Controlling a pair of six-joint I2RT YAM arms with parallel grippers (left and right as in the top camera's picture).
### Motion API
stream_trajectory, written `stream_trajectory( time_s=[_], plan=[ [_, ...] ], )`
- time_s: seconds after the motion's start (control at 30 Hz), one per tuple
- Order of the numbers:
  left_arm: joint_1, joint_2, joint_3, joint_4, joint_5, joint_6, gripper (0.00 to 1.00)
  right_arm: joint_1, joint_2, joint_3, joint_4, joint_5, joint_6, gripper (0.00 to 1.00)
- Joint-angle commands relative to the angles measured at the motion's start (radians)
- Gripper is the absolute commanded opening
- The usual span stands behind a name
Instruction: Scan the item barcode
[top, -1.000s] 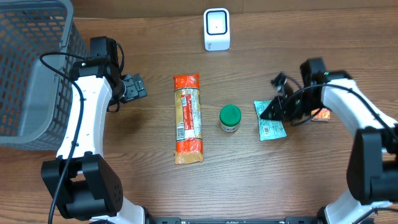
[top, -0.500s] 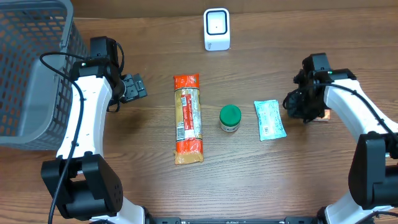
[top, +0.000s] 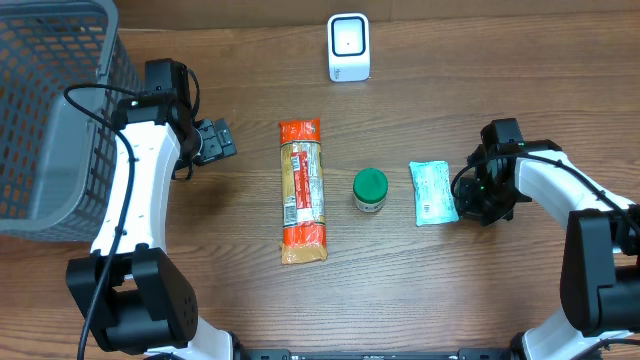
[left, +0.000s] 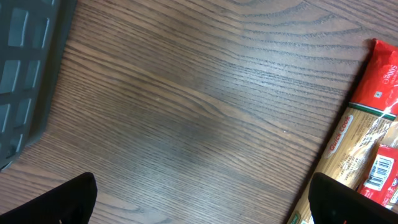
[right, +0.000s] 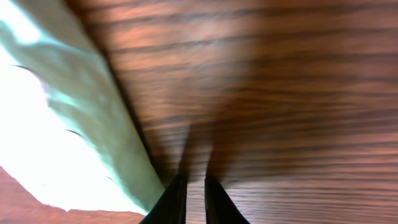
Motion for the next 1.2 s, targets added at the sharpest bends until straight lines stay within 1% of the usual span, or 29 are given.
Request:
stream_trajectory(
  time_s=[0.0, 0.27, 0.33, 0.37, 0.5, 0.67, 0.73, 0.77, 0.8, 0.83, 0.87, 0.9, 0.93, 1.17],
  plan=[
    [0.002, -0.006, 0.009, 0.001, -0.009, 0.022, 1.00, -0.002, -0.005, -0.014, 0.002, -0.089, 0.007, 0.09],
    [0.002, -0.006, 0.009, 0.001, -0.009, 0.022, 1.00, -0.002, -0.005, -0.017, -0.040, -0.214, 0.006, 0.09],
    [0.002, -0.005, 0.009, 0.001, -0.009, 0.022, 1.00, -0.002, -0.005, -0.017, -0.048, -0.251, 0.006, 0.10],
    [0.002, -0.005, 0.009, 0.001, -0.009, 0.022, 1.00, -0.002, -0.005, -0.017, -0.051, -0.273, 0.003, 0.13],
    [0.002, -0.006, 0.009, 0.001, -0.009, 0.022, 1.00, -0.002, -0.011, -0.016, -0.077, -0.278, -0.005, 0.13],
    [0.002, -0.006, 0.009, 0.001, -0.009, 0.022, 1.00, -0.002, -0.105, 0.000, -0.089, -0.267, -0.004, 0.14],
    [0.002, -0.006, 0.009, 0.001, -0.009, 0.022, 1.00, -0.002, -0.150, 0.013, -0.081, -0.257, -0.005, 0.17],
    [0.002, -0.005, 0.009, 0.001, -0.009, 0.022, 1.00, -0.002, -0.172, 0.018, -0.066, -0.248, -0.004, 0.20],
    [0.002, -0.006, 0.009, 0.001, -0.009, 0.023, 1.00, -0.002, -0.188, 0.019, -0.046, -0.249, -0.004, 0.29],
    [0.002, -0.005, 0.009, 0.001, -0.009, 0.022, 1.00, -0.002, -0.207, 0.019, -0.006, -0.249, -0.004, 0.72],
    [0.002, -0.006, 0.009, 0.001, -0.009, 0.022, 1.00, -0.002, -0.212, 0.019, 0.021, -0.249, -0.004, 0.87],
    [0.002, -0.006, 0.009, 0.001, -0.009, 0.023, 1.00, -0.002, -0.212, 0.019, 0.045, -0.249, -0.004, 0.97],
    [0.002, -0.005, 0.009, 0.001, -0.009, 0.022, 1.00, -0.003, -0.212, 0.019, 0.071, -0.245, -0.004, 1.00],
    [0.002, -0.005, 0.009, 0.001, -0.009, 0.023, 1.00, -0.003, -0.188, 0.018, 0.166, -0.222, 0.000, 1.00]
  ],
)
